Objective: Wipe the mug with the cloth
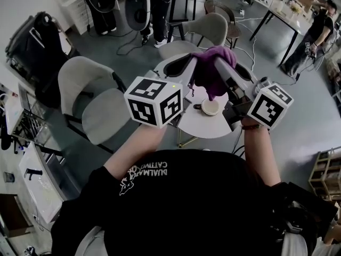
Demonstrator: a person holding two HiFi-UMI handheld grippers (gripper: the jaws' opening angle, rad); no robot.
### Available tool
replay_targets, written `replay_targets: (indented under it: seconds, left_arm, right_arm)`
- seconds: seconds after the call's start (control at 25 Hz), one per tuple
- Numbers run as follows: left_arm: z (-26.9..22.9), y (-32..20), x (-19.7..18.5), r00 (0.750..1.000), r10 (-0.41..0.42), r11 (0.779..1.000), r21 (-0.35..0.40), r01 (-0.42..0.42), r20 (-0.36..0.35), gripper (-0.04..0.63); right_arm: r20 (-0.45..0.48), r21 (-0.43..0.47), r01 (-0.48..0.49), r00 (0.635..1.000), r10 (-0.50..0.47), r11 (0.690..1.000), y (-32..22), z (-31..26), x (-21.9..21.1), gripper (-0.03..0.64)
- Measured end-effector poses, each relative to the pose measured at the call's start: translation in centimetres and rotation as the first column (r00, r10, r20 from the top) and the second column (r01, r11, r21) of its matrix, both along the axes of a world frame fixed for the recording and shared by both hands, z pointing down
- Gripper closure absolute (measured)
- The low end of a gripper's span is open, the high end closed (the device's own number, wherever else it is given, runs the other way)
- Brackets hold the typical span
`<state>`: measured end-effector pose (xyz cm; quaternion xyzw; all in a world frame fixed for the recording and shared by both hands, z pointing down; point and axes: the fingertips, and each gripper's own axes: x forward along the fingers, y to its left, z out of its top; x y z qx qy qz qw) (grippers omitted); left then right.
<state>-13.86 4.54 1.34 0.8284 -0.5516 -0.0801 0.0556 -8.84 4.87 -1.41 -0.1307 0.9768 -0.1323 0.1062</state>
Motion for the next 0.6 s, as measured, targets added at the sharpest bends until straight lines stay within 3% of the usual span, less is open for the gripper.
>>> replay_targets:
  seconds: [0.6]
  left_arm:
    - [0.15,0.16,-0.65,1.000,-0.023,1.000,-0.003,0.023,-0.005,0.574]
  right_arm:
    - [-0.016,0.006,0.015,1.000,-0.015,1.000,0.13,0.29,-0.72,0.581]
